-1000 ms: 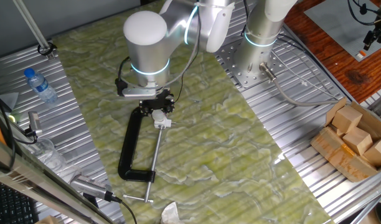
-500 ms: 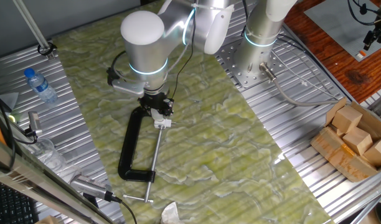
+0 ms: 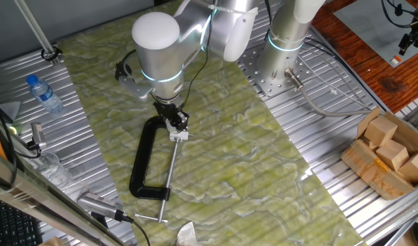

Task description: Install the light bulb by rotating it

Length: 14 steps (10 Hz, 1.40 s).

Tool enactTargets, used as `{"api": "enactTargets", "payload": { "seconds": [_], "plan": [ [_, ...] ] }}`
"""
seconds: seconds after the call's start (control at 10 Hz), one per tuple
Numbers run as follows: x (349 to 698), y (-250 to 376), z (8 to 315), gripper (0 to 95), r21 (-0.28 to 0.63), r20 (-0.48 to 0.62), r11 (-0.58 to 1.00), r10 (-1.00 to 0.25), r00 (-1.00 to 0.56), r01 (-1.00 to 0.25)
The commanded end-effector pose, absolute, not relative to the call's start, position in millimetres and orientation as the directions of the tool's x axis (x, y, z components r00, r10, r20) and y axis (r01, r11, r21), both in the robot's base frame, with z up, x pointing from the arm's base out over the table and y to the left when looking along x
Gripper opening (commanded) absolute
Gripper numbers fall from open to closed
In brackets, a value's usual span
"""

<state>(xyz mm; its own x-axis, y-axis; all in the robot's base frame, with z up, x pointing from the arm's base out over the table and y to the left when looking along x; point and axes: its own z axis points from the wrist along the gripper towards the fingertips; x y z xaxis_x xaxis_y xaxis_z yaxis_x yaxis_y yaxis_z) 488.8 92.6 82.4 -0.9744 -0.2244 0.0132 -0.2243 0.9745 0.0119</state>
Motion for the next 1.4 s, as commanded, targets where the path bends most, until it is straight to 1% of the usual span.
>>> {"api": "enactTargets", "payload": {
  "seconds": [0.1,0.4,0.7,0.8,1.1,1.4],
  "plan": [
    [489.6,93.2,82.1,0.0,0.012,0.029,1.0,-0.019,-0.999,-0.019],
    [489.6,93.2,82.2,0.0,0.008,0.035,1.0,0.011,-0.999,0.011],
    [489.6,93.2,82.2,0.0,0.006,0.046,0.995,0.095,-0.994,0.096],
    [489.6,93.2,82.2,0.0,0.014,0.049,0.988,0.155,-0.987,0.155],
    [489.7,93.4,82.1,0.0,0.018,0.059,0.973,0.228,-0.972,0.229],
    [489.7,93.4,82.1,0.0,0.011,0.055,0.979,0.205,-0.977,0.206]
  ]
}}
